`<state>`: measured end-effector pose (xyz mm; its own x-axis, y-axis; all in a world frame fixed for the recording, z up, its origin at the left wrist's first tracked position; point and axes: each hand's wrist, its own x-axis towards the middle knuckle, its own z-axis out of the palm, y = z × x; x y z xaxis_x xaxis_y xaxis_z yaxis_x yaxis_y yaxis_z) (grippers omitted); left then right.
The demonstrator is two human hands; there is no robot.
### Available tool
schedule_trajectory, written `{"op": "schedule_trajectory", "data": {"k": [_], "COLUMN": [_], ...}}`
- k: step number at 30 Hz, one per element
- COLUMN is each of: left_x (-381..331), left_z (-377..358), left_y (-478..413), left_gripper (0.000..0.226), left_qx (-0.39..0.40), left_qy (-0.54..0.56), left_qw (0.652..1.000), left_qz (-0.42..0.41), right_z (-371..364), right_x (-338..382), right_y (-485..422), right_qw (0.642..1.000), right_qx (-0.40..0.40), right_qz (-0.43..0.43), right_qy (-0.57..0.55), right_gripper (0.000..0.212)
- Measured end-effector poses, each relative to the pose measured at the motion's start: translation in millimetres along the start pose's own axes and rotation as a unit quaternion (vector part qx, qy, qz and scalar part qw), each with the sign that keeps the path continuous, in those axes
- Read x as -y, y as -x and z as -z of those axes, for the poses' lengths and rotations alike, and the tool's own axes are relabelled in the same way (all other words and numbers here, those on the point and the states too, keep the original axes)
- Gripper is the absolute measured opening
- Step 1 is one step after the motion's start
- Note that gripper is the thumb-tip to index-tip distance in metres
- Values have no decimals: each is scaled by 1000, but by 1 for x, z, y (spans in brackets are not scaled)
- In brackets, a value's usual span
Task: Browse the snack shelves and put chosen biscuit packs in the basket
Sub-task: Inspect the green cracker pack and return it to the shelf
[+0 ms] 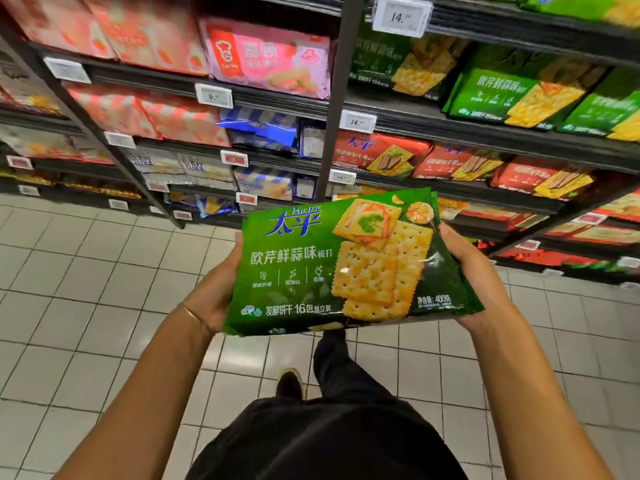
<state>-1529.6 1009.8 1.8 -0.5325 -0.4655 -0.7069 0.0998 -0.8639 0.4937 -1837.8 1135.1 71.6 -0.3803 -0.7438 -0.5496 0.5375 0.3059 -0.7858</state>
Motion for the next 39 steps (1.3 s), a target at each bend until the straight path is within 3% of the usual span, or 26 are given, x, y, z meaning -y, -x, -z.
{"op": "schedule_trajectory", "data": {"k": [3,6,11,16,21,24,27,31,36,39], "left_x": [0,1,9,16,16,18,25,41,79,92], "left_z": [6,9,9,-12,-36,-45,-48,-58,-75,-84], "left_y": [18,35,62,86,92,96,93,79,66,63], "left_gripper": [74,70,73,50,50,52,73,57,61,68], "left_qx": [13,23,56,72,70,68,75,34,117,206], "left_qy": [-6,-10,-26,-31,-33,-44,-56,-25,80,175], "left_qw": [1000,999,997,994,992,992,994,999,989,957], "left_qz": [-22,-34,-36,-79,-96,-92,-48,-8,37,103], "right_z": [-1,2,3,6,19,34,51,65,62,64], "right_x": [-11,-21,-41,-63,-67,-53,-30,-4,17,25], "right_y": [22,38,50,43,44,51,59,71,75,64], "right_qw": [1000,999,998,988,977,982,990,986,981,991], "right_qx": [-14,-29,20,-12,7,20,67,149,176,133], "right_qz": [-13,-29,-54,-134,-191,-171,-121,-31,7,19], "right_qy": [-1,-8,22,69,92,75,24,-60,-82,-24], "right_gripper": [25,34,45,55,58,53,46,49,38,38]}}
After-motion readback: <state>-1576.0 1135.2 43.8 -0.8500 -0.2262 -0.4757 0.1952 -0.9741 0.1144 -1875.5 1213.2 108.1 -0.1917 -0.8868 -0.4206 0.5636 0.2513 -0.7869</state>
